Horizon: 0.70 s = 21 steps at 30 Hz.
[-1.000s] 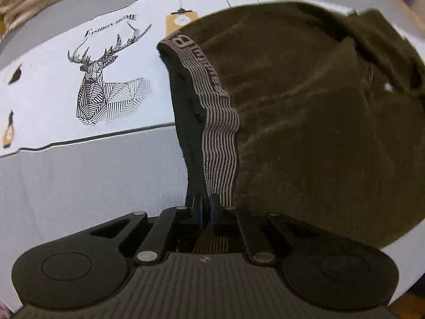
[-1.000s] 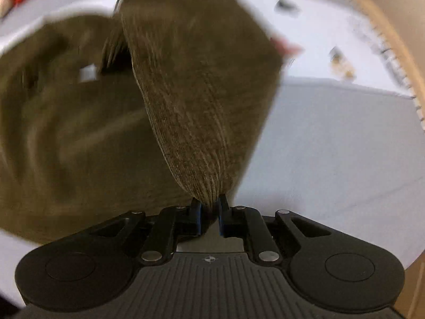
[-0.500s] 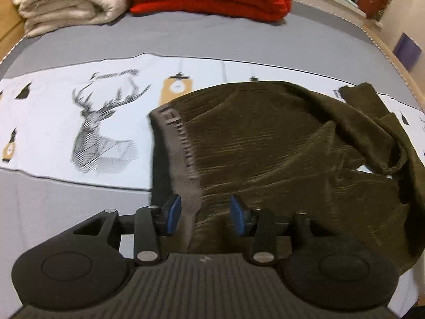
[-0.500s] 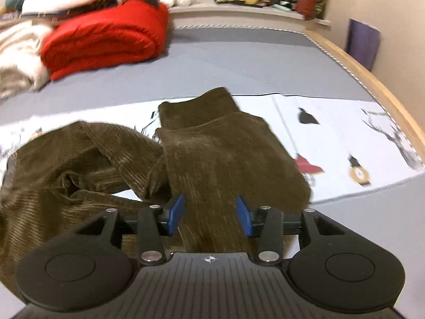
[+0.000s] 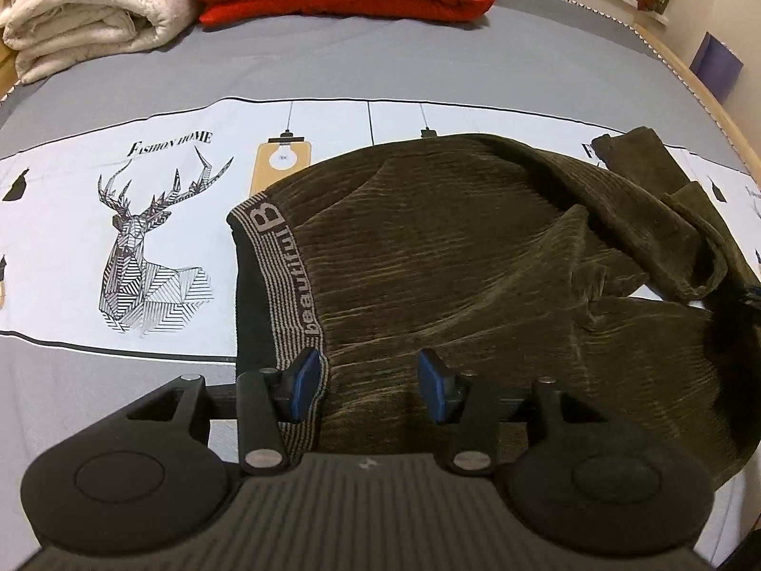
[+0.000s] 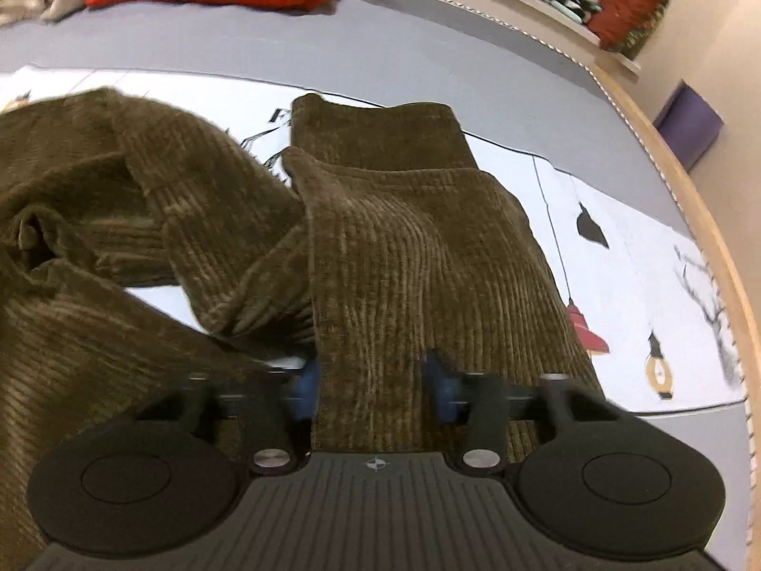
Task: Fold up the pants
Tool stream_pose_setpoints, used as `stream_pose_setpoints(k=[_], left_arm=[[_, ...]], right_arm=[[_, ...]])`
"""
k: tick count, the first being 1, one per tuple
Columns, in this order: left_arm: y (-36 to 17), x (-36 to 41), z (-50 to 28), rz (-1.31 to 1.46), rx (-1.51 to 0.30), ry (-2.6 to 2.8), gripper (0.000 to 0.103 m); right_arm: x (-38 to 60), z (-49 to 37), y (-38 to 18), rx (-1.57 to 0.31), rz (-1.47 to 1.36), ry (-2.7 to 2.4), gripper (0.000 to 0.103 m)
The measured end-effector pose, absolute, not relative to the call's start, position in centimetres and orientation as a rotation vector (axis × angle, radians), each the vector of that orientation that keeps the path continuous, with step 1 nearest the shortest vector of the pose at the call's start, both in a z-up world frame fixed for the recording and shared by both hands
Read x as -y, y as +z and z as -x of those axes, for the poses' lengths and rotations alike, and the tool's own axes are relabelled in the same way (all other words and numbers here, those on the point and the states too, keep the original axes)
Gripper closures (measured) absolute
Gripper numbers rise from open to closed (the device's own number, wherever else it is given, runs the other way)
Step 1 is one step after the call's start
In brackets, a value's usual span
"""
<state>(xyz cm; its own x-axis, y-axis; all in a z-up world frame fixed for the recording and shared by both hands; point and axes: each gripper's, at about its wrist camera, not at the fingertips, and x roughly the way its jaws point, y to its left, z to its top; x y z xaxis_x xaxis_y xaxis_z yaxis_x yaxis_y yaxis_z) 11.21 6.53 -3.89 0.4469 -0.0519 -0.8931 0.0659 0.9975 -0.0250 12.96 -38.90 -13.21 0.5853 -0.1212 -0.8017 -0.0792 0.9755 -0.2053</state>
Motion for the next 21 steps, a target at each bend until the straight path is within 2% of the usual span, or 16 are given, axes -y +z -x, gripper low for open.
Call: stream_pose_setpoints(k=[1, 5, 9, 15, 19, 20, 21], left_arm=[[-3.8, -6.6, -11.2, -0.014, -1.106, -0.071, 0.053], [-3.7, -7.0, -11.0, -0.014, -1.104, -0.057, 0.052], [-3.7, -7.1, -10.3, -0.026, -1.103, -0.057, 0.052], [-4.1, -7.4, -9.2, -0.046, -1.117, -0.057, 0.052], [-4.3, -7.9, -9.2, -0.031, -1.127, -0.040, 0.051], [-4.3, -7.9, -9.3, -0.029, -1.128, -0.037, 0.051], [-4.3, -7.9, -9.4, -0.028, -1.129, -0.033, 0.050]], right_arm=[[39.7, -12.7, -12.9, -0.936, 0.186, -0.022, 0.092], [44.8, -10.2, -9.8, -0.828, 0.029, -0.109, 0.093], [54.8, -5.3, -8.5, -0.796, -0.204, -0.355, 0.094], [68.1, 4.7, -17.0, -1.191, -0.618, -0.716, 0.093], [68.8, 6.5, -16.5, -1.154, -0.616, -0.590, 0.091], [68.8, 6.6, -16.3, -1.135, -0.605, -0.566, 0.085], [69.0, 6.8, -15.9, -1.109, -0.592, -0.550, 0.074]])
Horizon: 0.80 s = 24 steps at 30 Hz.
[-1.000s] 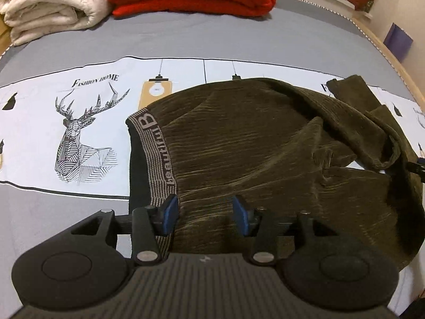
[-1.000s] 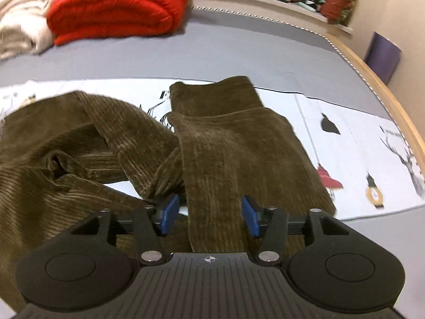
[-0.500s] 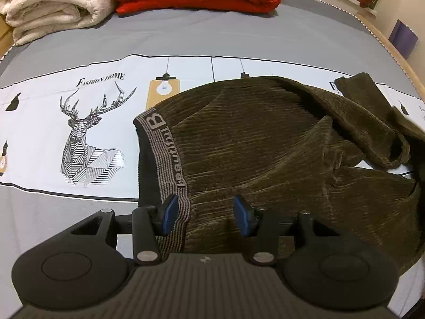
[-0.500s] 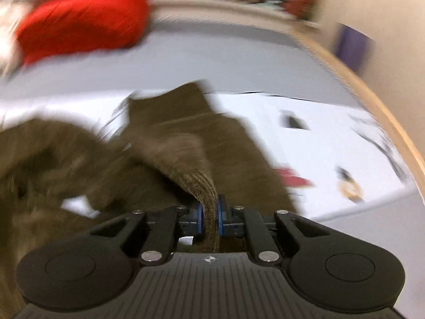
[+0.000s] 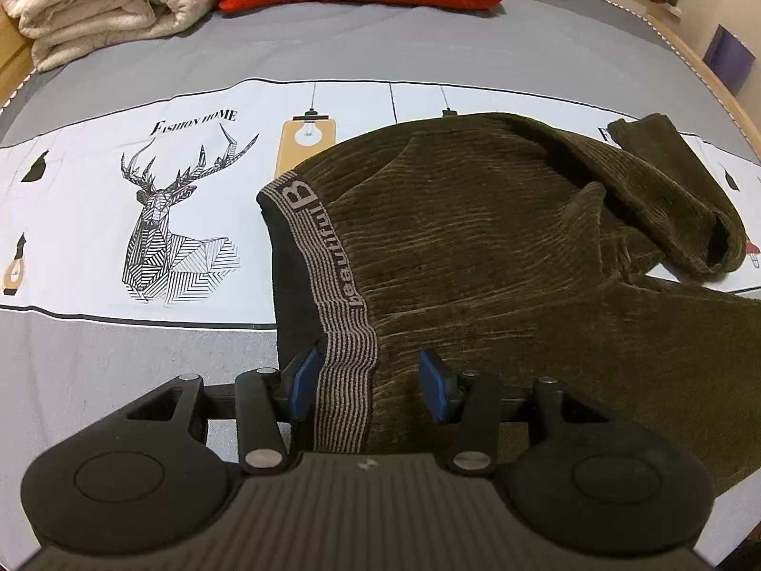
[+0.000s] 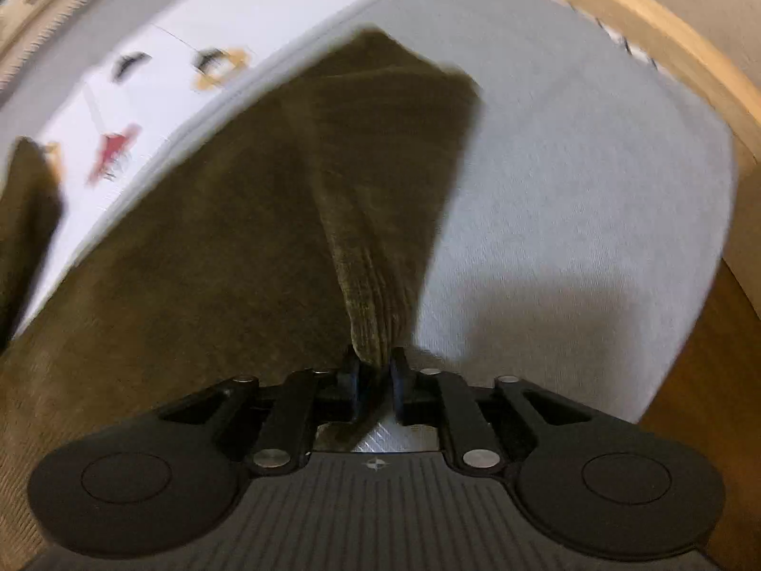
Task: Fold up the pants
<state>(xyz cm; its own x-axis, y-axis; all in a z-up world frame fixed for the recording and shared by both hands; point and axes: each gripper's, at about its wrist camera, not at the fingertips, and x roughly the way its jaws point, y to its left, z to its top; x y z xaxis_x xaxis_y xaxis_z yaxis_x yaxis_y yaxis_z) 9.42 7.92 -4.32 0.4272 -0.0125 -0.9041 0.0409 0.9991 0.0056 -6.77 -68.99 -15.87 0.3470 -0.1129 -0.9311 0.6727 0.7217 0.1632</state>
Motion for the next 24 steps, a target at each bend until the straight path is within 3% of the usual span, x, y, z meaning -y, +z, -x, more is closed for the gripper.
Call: stream_pose_setpoints(k=[3, 5, 6, 10, 13, 15, 16, 21, 24], left_arm=[[-4.3, -7.7, -9.9, -0.022, -1.130, -0.030, 0.045], [-4.4, -7.6, -10.2, -0.021, -1.132, -0.033, 0.041], [-4.5, -7.6, -10.3, -0.022, -1.134, -0.034, 0.041], [-5.0, -8.1, -10.6, -0.023, -1.147, -0.020, 0.041], [-5.5, -9.1, -10.6, -0.002, -1.162, -0.011, 0.040], [-6.1, -10.1, -10.6, 0.017, -1.178, 0.003, 0.040], [-6.5, -10.7, -10.7, 0.027, -1.191, 0.017, 0.040], [-8.2, -12.9, -10.7, 0.093, -1.245, 0.045, 0.040], [-9.4, -13.1, -10.7, 0.129, -1.281, 0.019, 0.035]], right_arm=[[69.5, 6.7, -14.7, -1.035, -0.531, -0.582, 0.047], [70.2, 6.4, -14.4, -0.988, -0.561, -0.611, 0.037], [70.8, 6.8, -14.4, -0.976, -0.580, -0.616, 0.033], [69.5, 4.9, -15.7, -1.004, -0.501, -0.594, 0.033], [69.3, 3.9, -16.3, -1.053, -0.349, -0.633, 0.043], [69.7, 4.3, -16.3, -1.056, -0.345, -0.649, 0.090], [70.4, 4.7, -16.1, -1.039, -0.391, -0.652, 0.095], [74.2, 8.2, -15.3, -0.930, -0.643, -0.911, 0.094], [75.9, 10.3, -16.9, -0.937, -0.862, -0.970, 0.091]])
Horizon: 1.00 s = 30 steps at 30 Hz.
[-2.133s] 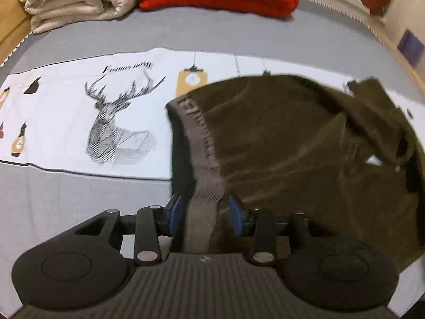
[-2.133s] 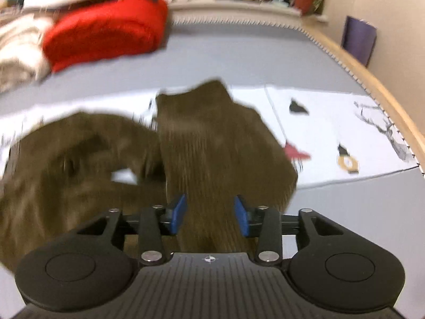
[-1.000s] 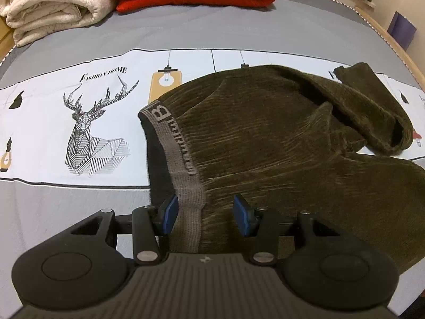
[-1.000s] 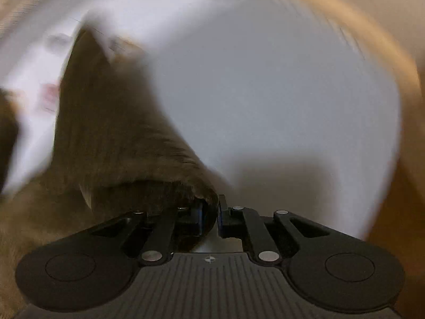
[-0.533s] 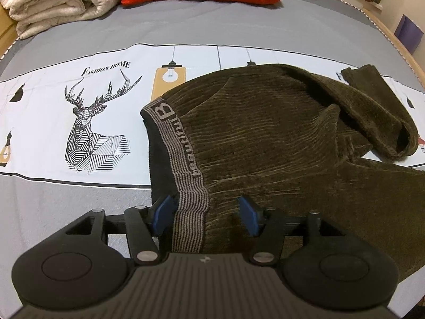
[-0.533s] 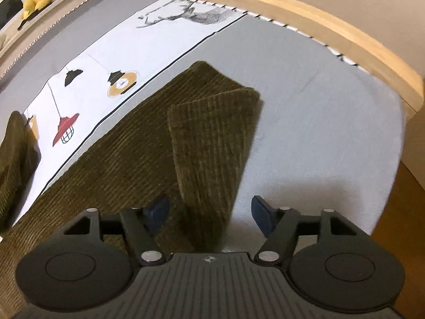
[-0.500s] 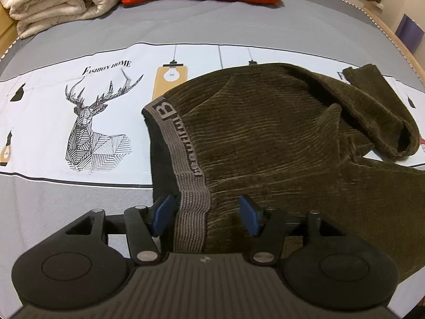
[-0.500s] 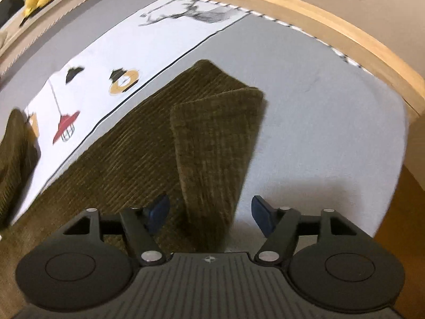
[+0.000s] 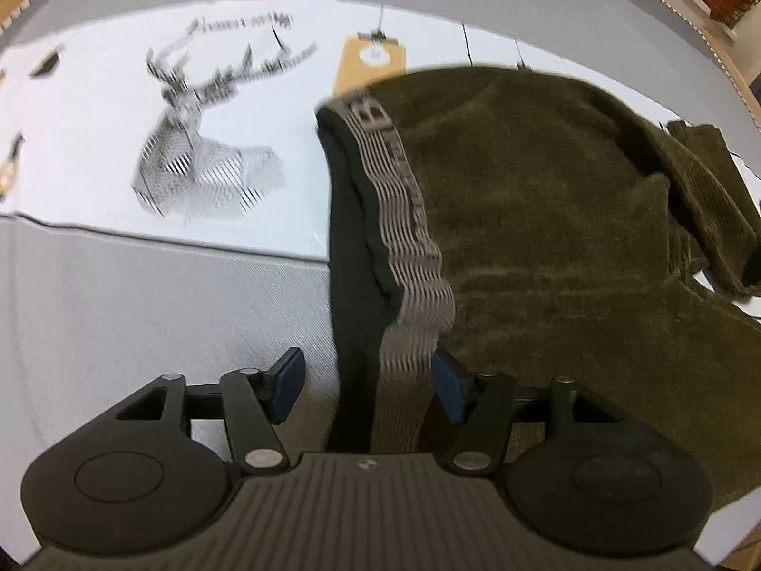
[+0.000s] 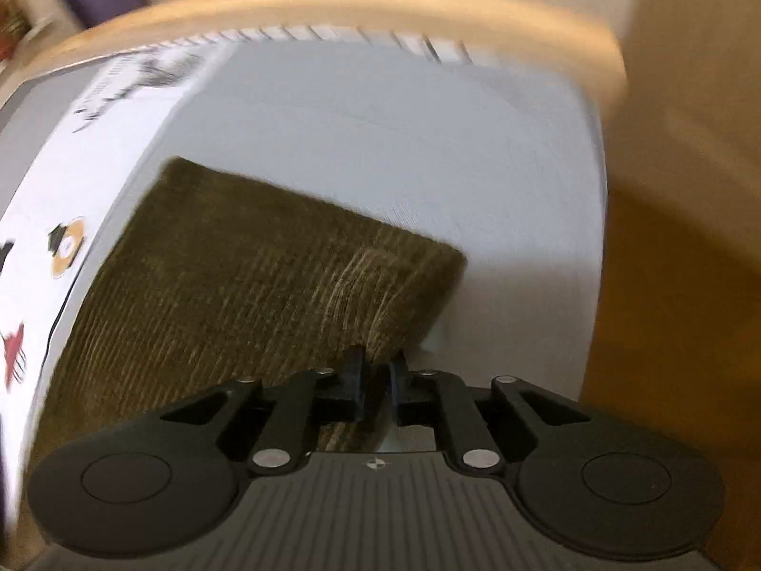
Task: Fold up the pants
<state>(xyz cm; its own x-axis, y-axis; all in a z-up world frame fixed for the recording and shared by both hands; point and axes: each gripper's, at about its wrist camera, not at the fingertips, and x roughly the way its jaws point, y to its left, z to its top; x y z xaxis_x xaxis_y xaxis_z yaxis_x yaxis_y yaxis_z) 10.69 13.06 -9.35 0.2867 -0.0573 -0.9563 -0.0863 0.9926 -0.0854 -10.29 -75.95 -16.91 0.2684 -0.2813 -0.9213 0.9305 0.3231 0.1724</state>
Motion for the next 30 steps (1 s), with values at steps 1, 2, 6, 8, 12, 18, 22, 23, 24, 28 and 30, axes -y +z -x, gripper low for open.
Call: stream_pose_setpoints(k=[1, 2, 6, 8, 12, 18, 22, 23, 24, 28, 30], left_arm=[[-9.8, -12.9, -10.6, 0.132, -1.295, 0.011, 0.033], [-10.1, -12.7, -10.6, 0.128, -1.303, 0.005, 0.032], [-11.9, -12.0, -10.3, 0.078, -1.343, 0.009, 0.032], [-12.6, -12.1, -9.9, 0.068, -1.355, 0.008, 0.032], [-13.2, -11.7, -9.1, 0.057, -1.367, -0.050, 0.061], [-11.4, -11.7, -7.2, -0.035, -1.306, -0.097, 0.088], [-10.2, -13.4, -5.7, -0.052, -1.313, -0.087, 0.092], [-10.3, -13.7, -5.3, -0.070, -1.322, -0.082, 0.092], [-10.4, -13.9, -5.0, -0.086, -1.330, -0.078, 0.092], [-10.5, -13.7, -3.9, -0.169, -1.330, -0.049, 0.089], [-8.8, -13.6, -4.0, -0.150, -1.259, -0.027, 0.086]], right_arm=[[76.1, 10.6, -17.0, -0.925, -0.892, -0.976, 0.087], [76.1, 10.7, -16.9, -0.913, -0.893, -0.982, 0.079], [76.1, 10.6, -16.6, -0.887, -0.866, -0.991, 0.060], [76.2, 10.6, -17.5, -0.907, -0.898, -0.996, 0.060], [76.5, 10.6, -17.9, -0.908, -0.892, -0.992, 0.078], [76.2, 11.3, -17.2, -0.874, -0.881, -0.964, 0.092], [75.6, 11.0, -16.5, -0.860, -0.864, -0.910, 0.093], [75.4, 10.8, -16.5, -0.868, -0.860, -0.894, 0.093], [75.3, 10.7, -16.6, -0.879, -0.860, -0.880, 0.093], [74.9, 10.3, -17.5, -0.987, -0.815, -0.903, 0.089], [74.6, 10.0, -16.9, -0.980, -0.778, -0.930, 0.085]])
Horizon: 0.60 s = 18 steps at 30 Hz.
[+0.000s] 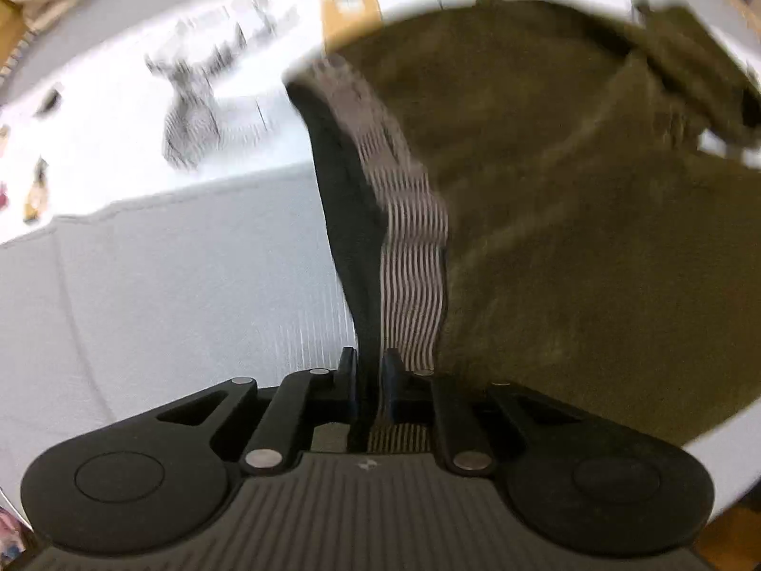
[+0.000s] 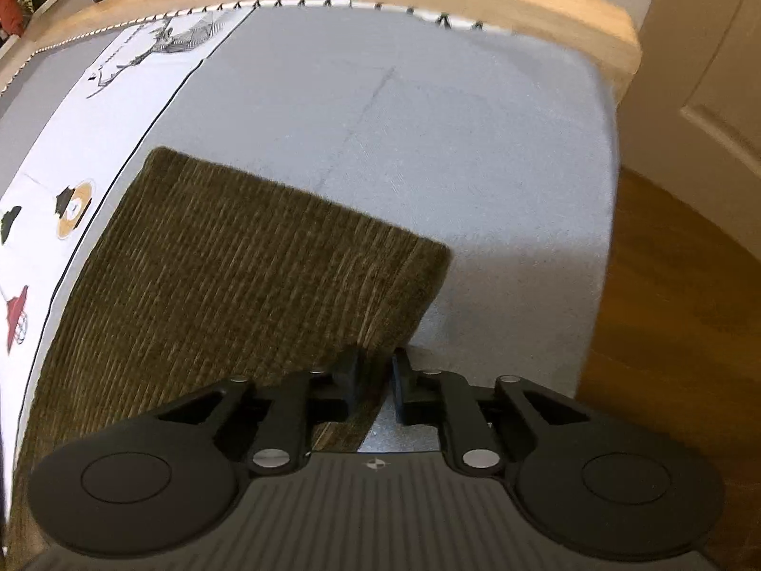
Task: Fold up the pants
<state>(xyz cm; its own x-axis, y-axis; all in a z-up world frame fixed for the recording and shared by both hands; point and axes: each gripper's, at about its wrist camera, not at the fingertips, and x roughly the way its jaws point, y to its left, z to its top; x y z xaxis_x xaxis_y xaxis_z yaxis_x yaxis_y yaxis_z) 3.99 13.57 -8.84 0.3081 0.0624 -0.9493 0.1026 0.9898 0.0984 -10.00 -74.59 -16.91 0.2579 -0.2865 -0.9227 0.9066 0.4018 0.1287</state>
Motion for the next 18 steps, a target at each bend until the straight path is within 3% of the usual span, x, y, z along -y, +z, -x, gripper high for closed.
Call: stream_pose_setpoints(k=[3, 5, 8, 12, 15, 18], left_arm=[[-5.8, -12.4, -4.1, -0.104, -1.103, -0.055, 0.072], [-5.3, -11.2, -4.3, -0.056, -1.068, -0.122, 0.071], [-7.1, -9.3, -5.1, -0.090, -1.094, -0.192, 0.070], [-12.5, -8.6, -5.5, -0.209, -1.315, -0.108, 0.069], [-11.2, -8.1, -5.6, -0.219, -1.270, -0.107, 0.066], [-8.1, -7.3, -6.0, -0.171, -1.172, -0.124, 0.050]], right_arm=[[73.4, 9.3, -14.7, -0.925, -0.635, -0.964, 0.078], [72.0, 8.6, -12.7, -0.865, -0.510, -0.972, 0.074], [70.1, 7.5, -10.3, -0.772, -0.411, -0.921, 0.070], [67.2, 5.9, -8.5, -0.715, -0.358, -0.805, 0.070], [64.9, 4.6, -7.3, -0.673, -0.315, -0.727, 0.070], [63.1, 2.9, -6.2, -0.640, -0.316, -0.605, 0.067]])
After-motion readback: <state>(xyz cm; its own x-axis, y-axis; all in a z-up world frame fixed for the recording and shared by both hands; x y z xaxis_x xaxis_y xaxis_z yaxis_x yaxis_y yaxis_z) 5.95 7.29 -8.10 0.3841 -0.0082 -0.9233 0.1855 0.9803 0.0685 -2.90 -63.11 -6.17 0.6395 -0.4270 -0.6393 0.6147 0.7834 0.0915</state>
